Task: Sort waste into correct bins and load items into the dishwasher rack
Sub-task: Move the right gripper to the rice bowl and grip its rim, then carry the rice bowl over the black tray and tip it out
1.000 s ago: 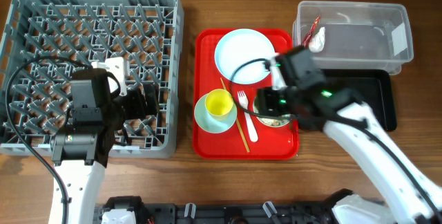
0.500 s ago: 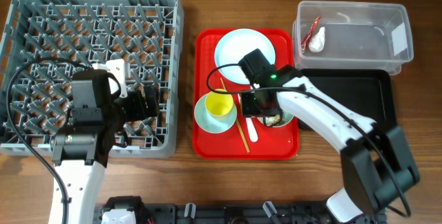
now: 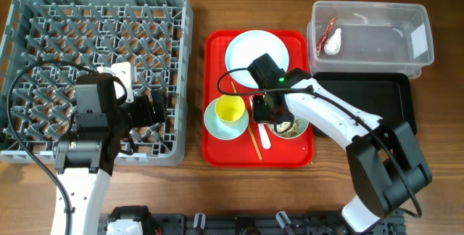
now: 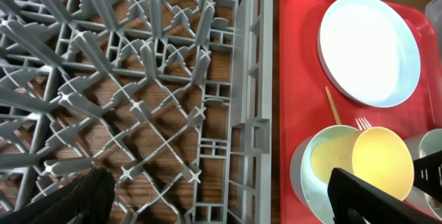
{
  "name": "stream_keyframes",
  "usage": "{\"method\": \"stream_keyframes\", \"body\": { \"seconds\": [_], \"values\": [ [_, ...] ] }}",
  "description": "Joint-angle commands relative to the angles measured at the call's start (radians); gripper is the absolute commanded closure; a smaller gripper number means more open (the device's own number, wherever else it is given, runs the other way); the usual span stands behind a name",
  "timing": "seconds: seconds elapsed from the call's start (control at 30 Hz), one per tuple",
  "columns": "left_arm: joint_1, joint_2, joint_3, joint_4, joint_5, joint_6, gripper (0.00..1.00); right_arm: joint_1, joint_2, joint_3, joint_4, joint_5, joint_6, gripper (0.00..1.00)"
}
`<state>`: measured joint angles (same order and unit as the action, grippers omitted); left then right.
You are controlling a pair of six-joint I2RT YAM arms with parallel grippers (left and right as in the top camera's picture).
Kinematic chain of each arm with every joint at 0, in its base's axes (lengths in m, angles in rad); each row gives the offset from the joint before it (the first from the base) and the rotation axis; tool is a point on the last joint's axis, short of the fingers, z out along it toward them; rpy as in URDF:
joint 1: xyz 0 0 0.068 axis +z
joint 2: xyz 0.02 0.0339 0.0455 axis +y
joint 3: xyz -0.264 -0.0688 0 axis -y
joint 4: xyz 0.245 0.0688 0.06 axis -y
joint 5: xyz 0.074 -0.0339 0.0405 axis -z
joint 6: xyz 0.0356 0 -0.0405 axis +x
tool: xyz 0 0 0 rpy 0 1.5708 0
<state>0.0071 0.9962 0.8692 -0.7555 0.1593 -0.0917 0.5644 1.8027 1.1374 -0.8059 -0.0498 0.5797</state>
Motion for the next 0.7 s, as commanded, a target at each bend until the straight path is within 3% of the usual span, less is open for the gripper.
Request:
{"method": "stream_keyframes", "body": {
  "seconds": [0.0,0.37,0.67],
  "values": [
    [0.004,0.001,0.025,0.002,0.016,-0.006,0.00,0.001,0.011,-0.004,-0.003,0.020,0.026,0.96],
    [0.004,0.001,0.025,0.002,0.015,-0.006,0.00,-0.021,-0.164,0.058,-0.078,0.036,0.022,0.96],
    [0.004,0.001,0.025,0.002,0.015,-0.006,0.00,-0.147,-0.383,0.058,-0.114,0.027,-0.021,0.95]
  ]
}}
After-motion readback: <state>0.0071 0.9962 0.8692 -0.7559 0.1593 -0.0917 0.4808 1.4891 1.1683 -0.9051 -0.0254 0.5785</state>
